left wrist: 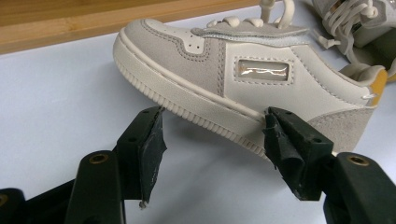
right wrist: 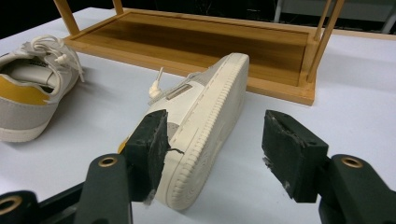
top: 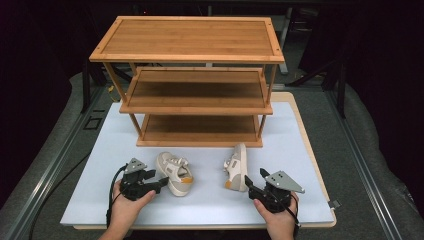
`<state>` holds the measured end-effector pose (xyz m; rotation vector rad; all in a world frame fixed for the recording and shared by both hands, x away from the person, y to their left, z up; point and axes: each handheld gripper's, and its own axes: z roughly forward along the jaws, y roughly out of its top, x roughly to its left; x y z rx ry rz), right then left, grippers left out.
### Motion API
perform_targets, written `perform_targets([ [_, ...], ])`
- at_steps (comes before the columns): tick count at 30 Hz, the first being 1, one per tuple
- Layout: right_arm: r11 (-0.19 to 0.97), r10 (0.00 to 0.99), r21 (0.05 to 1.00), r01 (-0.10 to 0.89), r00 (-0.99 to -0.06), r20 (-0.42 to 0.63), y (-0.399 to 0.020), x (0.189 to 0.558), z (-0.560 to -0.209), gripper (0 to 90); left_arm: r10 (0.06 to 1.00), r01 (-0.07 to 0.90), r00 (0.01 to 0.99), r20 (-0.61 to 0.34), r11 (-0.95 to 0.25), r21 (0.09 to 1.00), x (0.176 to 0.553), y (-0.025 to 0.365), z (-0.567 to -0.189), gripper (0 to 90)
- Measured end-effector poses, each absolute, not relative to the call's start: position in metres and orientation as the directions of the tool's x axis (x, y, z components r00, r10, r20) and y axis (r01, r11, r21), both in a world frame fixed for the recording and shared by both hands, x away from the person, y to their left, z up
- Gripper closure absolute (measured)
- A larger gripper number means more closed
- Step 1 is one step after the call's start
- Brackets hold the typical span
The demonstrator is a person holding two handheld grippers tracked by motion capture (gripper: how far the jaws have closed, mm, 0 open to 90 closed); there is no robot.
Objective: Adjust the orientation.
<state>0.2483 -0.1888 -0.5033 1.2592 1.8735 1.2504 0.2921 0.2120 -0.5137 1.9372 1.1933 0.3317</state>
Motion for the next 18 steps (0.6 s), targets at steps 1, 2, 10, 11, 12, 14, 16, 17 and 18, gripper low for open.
perform_targets([
  [1,0.129,0.911,0.908,0.398,-0.409,0.050,-0.189,0.248,-0.503,40.7,0.834,0.622,0.517,-0.190,-0.215,0.753,0.293,0.213,-0.514,37.6],
  [2,0.129,0.911,0.908,0.398,-0.409,0.050,-0.189,0.248,-0.503,40.7,0.834,0.623,0.517,-0.191,-0.213,0.753,0.293,0.213,-0.514,37.6],
  [10,0.122,0.913,0.910,0.395,-0.404,0.053,-0.190,0.248,-0.502,40.8,0.868,0.635,0.471,-0.158,-0.210,0.743,0.295,0.222,-0.516,38.9],
  [11,0.121,0.913,0.911,0.395,-0.404,0.054,-0.191,0.248,-0.502,40.8,0.868,0.638,0.469,-0.159,-0.209,0.741,0.295,0.223,-0.516,40.2],
  [12,0.120,0.913,0.911,0.395,-0.405,0.055,-0.191,0.248,-0.502,40.8,0.870,0.641,0.467,-0.159,-0.209,0.739,0.295,0.223,-0.516,40.2],
  [14,0.116,0.913,0.912,0.394,-0.404,0.058,-0.191,0.248,-0.502,40.8,0.874,0.640,0.463,-0.145,-0.217,0.737,0.293,0.223,-0.517,40.6],
  [16,0.116,0.912,0.912,0.394,-0.405,0.059,-0.191,0.248,-0.502,40.8,0.883,0.653,0.451,-0.127,-0.230,0.722,0.290,0.224,-0.519,42.4],
  [17,0.118,0.912,0.912,0.393,-0.407,0.057,-0.191,0.248,-0.502,40.9,0.885,0.660,0.449,-0.127,-0.232,0.715,0.288,0.225,-0.520,42.4],
  [18,0.116,0.912,0.912,0.394,-0.406,0.059,-0.191,0.248,-0.502,40.9,0.887,0.665,0.445,-0.123,-0.235,0.709,0.287,0.226,-0.521,42.8],
])
